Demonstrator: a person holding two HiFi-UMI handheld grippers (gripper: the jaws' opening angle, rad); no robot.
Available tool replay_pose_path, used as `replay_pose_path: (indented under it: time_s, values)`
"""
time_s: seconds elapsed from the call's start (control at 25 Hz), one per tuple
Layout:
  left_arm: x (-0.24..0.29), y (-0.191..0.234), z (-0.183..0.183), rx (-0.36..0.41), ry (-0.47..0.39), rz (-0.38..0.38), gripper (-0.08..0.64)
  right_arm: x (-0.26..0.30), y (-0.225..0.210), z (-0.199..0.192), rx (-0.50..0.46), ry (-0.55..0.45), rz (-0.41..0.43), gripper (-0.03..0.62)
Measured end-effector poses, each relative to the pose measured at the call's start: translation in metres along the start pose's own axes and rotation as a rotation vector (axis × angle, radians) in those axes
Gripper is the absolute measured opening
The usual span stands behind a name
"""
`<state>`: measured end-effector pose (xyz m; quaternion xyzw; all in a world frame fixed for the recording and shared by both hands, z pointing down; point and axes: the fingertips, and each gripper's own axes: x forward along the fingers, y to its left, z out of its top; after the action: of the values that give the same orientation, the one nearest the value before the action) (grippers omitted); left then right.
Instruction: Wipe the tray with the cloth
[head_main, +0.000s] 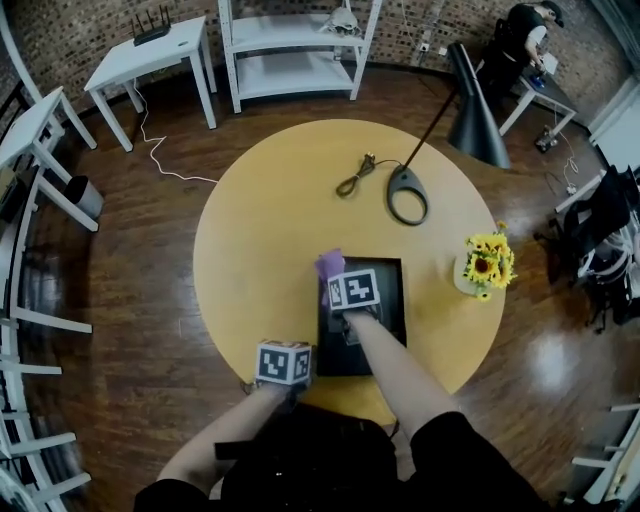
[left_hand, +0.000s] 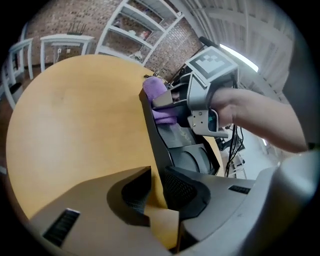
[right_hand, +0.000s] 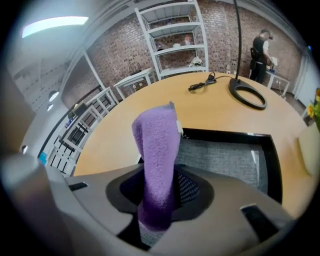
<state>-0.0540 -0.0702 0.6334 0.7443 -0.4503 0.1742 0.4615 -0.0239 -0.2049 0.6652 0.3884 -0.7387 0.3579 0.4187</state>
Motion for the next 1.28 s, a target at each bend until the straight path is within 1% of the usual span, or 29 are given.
replay_pose_path:
  time_s: [0.04,0.12,0.2,0.28,0.4,0.48,0.56,0.64,0.72,0.8,0.92,0.96,1.04,1.08,1.16,1.24,1.28]
  values:
    - [0.000,-0.001,0.002,0.027,-0.011,0.013,0.068,-0.001,-0.002,0.000,0.033,0.001,0.015,0.125]
    - [0.001,-0.001,0.005,0.057,-0.035,0.023,0.081,-0.003,-0.012,-0.001,0.104,0.002,0.037,0.121]
    - [0.003,-0.002,0.008,0.088,-0.040,0.025,0.081,-0.007,-0.027,-0.002,0.151,0.003,0.037,0.121]
    - [0.004,-0.004,0.010,0.129,-0.031,0.028,0.081,-0.012,-0.046,-0.005,0.173,0.008,0.020,0.121]
    - [0.004,-0.005,0.008,0.180,-0.011,0.036,0.086,-0.022,-0.079,-0.013,0.170,0.022,-0.041,0.121]
    - [0.003,-0.005,0.009,0.187,-0.005,0.037,0.086,-0.029,-0.100,-0.017,0.168,0.030,-0.087,0.121]
    - [0.002,-0.005,0.011,0.190,0.006,0.026,0.085,-0.035,-0.118,-0.021,0.187,0.037,-0.122,0.121]
    - [0.002,-0.008,0.011,0.209,0.031,0.012,0.086,-0.041,-0.132,-0.025,0.206,0.043,-0.156,0.120]
    - [0.005,-0.009,0.004,0.226,0.066,0.003,0.108,-0.046,-0.141,-0.029,0.202,0.054,-0.200,0.112]
    - [0.011,-0.011,-0.007,0.239,0.107,-0.002,0.109,-0.049,-0.146,-0.031,0.182,0.065,-0.246,0.112]
    - [0.016,-0.007,-0.018,0.239,0.136,0.018,0.109,-0.051,-0.145,-0.030,0.172,0.058,-0.268,0.110]
    - [0.017,-0.004,-0.020,0.230,0.138,0.023,0.109,-0.051,-0.141,-0.028,0.169,0.046,-0.259,0.110]
    - [0.018,0.000,-0.022,0.208,0.134,0.032,0.100,-0.054,-0.125,-0.022,0.147,0.009,-0.208,0.110]
    - [0.018,0.002,-0.020,0.202,0.124,0.036,0.082,-0.055,-0.112,-0.019,0.130,-0.008,-0.168,0.110]
    - [0.016,0.003,-0.015,0.183,0.110,0.031,0.080,-0.056,-0.080,-0.016,0.112,-0.036,-0.066,0.109]
    - [0.012,0.003,-0.011,0.152,0.097,0.011,0.080,-0.055,-0.044,-0.016,0.122,-0.056,0.038,0.109]
    - [0.010,0.000,-0.008,0.139,0.083,-0.005,0.080,-0.054,-0.029,-0.016,0.126,-0.064,0.071,0.109]
